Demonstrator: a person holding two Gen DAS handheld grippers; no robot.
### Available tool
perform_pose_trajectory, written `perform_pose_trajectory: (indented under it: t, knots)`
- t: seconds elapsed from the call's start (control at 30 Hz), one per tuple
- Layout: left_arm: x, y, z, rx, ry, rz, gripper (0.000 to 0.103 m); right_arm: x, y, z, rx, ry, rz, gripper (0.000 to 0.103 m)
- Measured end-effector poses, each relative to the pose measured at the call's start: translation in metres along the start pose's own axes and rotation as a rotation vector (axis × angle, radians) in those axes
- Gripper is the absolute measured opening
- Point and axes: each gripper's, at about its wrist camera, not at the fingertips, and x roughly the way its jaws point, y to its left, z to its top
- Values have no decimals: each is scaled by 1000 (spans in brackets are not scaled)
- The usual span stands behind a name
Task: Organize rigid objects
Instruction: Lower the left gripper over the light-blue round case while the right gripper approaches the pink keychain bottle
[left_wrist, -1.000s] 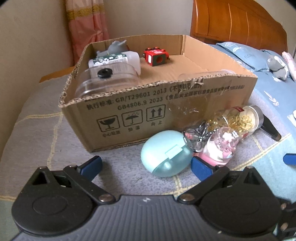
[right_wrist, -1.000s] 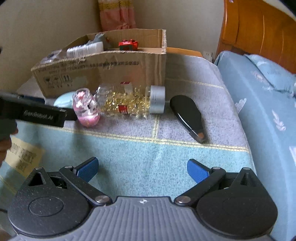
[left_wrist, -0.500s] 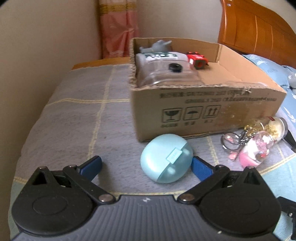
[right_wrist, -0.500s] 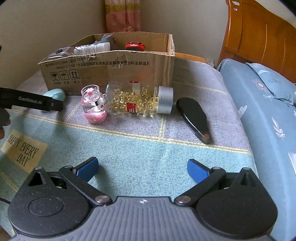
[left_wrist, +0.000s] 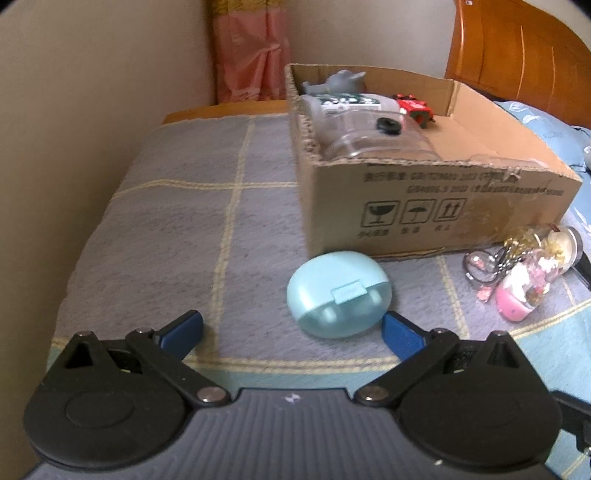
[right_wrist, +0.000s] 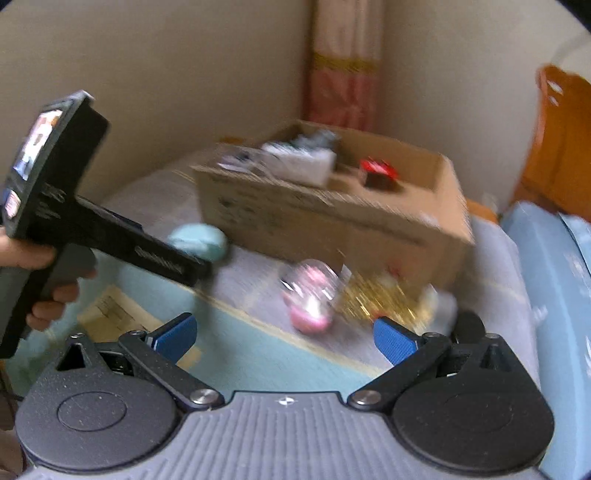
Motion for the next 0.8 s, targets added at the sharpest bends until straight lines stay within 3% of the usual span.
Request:
perform_pose_trajectory:
  t: [0.4, 0.53, 0.63, 0.8]
  knots:
    - [-10, 19, -3, -14, 1, -6, 101, 20, 16, 23, -64, -16, 45, 103]
    - [-9, 19, -3, -9, -3, -18, 102, 25, 8, 21, 1, 15, 73, 103]
    - [-12, 21, -4, -8, -14, -36, 102, 23, 7, 15, -14, 10, 40, 103]
    - [-16, 22, -4, -14, -19, -35, 102, 28, -3, -2, 66, 86, 34, 103]
